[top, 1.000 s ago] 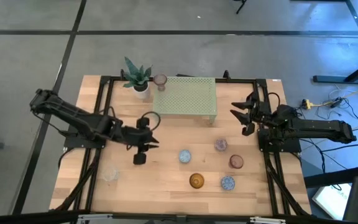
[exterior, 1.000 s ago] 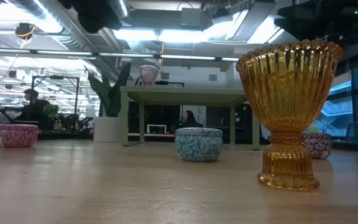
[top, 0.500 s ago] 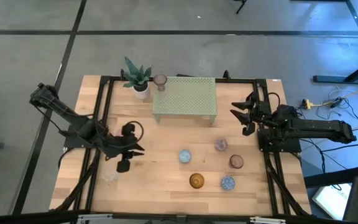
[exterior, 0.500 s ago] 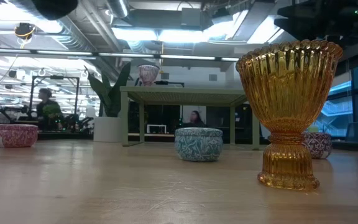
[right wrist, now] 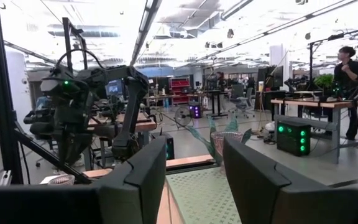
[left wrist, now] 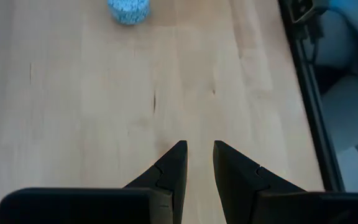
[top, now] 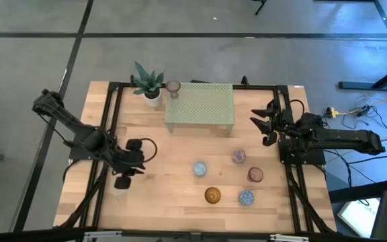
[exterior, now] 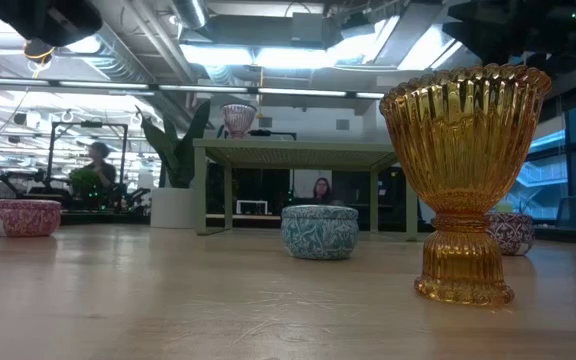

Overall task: Pick & Place candle stick holders
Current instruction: Put the transparent glass candle holder on the shelf

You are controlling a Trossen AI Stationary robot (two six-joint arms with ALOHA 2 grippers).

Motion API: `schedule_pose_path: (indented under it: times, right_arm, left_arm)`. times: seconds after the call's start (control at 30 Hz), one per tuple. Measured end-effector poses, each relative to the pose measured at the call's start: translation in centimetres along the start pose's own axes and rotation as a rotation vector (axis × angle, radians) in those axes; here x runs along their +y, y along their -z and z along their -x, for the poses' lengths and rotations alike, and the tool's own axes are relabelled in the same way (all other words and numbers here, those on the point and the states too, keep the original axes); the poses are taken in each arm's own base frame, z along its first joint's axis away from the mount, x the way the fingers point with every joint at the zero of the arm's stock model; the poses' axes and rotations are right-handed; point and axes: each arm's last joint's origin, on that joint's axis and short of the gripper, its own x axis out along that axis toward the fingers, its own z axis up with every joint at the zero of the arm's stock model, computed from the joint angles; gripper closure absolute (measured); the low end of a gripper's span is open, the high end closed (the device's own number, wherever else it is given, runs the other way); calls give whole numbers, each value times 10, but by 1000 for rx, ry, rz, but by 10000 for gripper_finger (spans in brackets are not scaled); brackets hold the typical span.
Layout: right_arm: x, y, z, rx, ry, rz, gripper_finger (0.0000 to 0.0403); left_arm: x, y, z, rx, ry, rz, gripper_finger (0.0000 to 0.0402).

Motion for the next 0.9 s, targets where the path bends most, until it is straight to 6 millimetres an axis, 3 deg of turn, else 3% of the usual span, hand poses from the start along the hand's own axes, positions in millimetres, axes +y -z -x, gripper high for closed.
schedule_pose_path:
  times: [0.47, 0.67, 0.9]
  right_arm:
    - [1, 1, -2, 7, -18, 11, 241]
    - [7, -6, -19, 72, -150, -58, 241]
    - [11, 0, -41, 262, -145, -79, 241]
  left_arm:
    - [15, 4, -8, 119, -102, 230, 327]
    - [27, 3, -9, 137, -155, 327, 327]
    - [34, 7, -8, 211, -163, 373, 327]
